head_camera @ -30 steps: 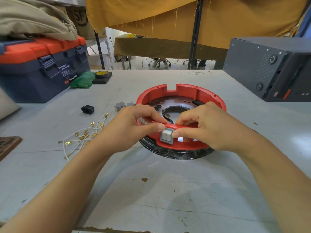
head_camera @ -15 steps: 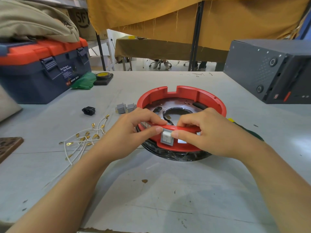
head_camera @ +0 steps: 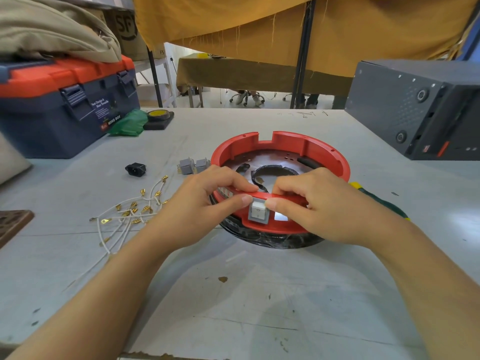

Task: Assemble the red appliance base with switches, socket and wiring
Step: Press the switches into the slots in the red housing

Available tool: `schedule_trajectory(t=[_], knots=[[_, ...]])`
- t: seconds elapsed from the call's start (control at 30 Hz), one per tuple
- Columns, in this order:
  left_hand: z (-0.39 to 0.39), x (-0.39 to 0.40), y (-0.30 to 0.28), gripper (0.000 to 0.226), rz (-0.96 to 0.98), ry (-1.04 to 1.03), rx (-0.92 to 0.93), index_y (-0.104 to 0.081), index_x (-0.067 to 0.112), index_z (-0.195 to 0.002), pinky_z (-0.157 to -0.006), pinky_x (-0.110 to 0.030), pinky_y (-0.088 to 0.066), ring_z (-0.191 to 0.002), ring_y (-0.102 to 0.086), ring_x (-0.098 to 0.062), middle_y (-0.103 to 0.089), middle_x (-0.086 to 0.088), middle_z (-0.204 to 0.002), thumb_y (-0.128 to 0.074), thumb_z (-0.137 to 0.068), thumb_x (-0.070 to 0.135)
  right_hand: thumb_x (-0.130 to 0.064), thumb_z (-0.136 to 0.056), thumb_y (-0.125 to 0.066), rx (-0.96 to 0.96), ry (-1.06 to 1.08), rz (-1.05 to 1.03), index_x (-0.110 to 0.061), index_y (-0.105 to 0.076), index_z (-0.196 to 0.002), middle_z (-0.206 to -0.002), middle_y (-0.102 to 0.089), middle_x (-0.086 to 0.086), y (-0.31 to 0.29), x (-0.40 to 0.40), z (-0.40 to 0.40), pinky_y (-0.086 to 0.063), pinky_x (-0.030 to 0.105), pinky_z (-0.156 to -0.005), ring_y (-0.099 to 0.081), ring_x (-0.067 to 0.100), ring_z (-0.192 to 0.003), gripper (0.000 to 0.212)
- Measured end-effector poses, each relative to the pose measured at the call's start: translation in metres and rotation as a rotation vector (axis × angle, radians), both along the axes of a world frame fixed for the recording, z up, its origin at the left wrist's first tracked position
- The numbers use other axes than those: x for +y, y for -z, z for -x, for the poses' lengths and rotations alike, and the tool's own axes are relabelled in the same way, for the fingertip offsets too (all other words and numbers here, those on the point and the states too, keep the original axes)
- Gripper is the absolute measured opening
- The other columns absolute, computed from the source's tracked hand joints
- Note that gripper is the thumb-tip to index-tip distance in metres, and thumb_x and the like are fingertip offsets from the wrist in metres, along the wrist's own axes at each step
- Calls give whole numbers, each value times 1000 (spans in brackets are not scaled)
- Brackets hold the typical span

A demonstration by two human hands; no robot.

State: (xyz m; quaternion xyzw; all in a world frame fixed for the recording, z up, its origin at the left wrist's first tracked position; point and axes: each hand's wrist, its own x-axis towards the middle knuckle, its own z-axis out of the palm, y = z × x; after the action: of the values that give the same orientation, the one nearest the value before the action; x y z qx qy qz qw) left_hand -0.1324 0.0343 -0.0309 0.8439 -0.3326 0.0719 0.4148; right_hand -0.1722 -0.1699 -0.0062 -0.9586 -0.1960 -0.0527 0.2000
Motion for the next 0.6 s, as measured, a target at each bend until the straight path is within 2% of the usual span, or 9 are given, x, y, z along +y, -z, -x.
schedule_trajectory(t=[0.07,0.13,0.23,0.3,0.37,0.5,0.6], knots=[[0,2,0,18,-32,23,-18,-67,28,-102,-89,-22,-43,-101,-56,-4,-64,17,-99,-61,-86,26,-67,-76,-37,-5,-3,17,-28,-58,-82,-68,-56,-9,1,-2,1,-48,35,-59,-54,9,-64,45],[0,7,-1,24,-76,71,-23,-64,29,-107,-93,-21,-41,-106,-54,-6,-61,18,-105,-63,-83,30,-72,-69,-44,-19,11,54,-28,-53,-78,-62,-51,-9,2,-2,1,-36,26,-51,-49,9,-58,46],[0,9,1,34,-134,88,-58,-59,34,-109,-96,-25,-40,-111,-51,-7,-58,18,-111,-67,-76,37,-72,-70,-51,-78,34,164,-28,-51,-81,-59,-48,-11,6,1,0,-27,20,-50,-46,6,-55,45],[0,6,2,35,-136,63,-94,-60,30,-109,-95,-29,-40,-108,-51,-7,-59,15,-109,-71,-75,33,-71,-72,-50,-105,35,188,-28,-52,-82,-61,-50,-12,8,2,-2,-27,22,-50,-47,5,-57,45],[0,4,3,37,-136,48,-98,-61,29,-108,-94,-28,-39,-106,-51,-7,-60,14,-106,-67,-73,39,-71,-72,-49,-108,35,178,-27,-53,-83,-64,-53,-9,9,3,-3,-30,24,-51,-49,6,-61,46],[-1,4,3,36,-142,29,-95,-58,36,-104,-94,-29,-40,-103,-50,-6,-60,12,-104,-59,-70,49,-68,-74,-51,-99,47,166,-25,-55,-82,-64,-52,-9,9,4,-4,-34,25,-53,-49,7,-61,43],[-1,2,5,27,-127,15,-142,-59,35,-101,-92,-34,-42,-100,-52,-11,-61,9,-100,-68,-75,38,-64,-78,-54,-94,49,168,-25,-57,-83,-66,-53,-10,8,6,-4,-41,28,-57,-51,9,-64,39]])
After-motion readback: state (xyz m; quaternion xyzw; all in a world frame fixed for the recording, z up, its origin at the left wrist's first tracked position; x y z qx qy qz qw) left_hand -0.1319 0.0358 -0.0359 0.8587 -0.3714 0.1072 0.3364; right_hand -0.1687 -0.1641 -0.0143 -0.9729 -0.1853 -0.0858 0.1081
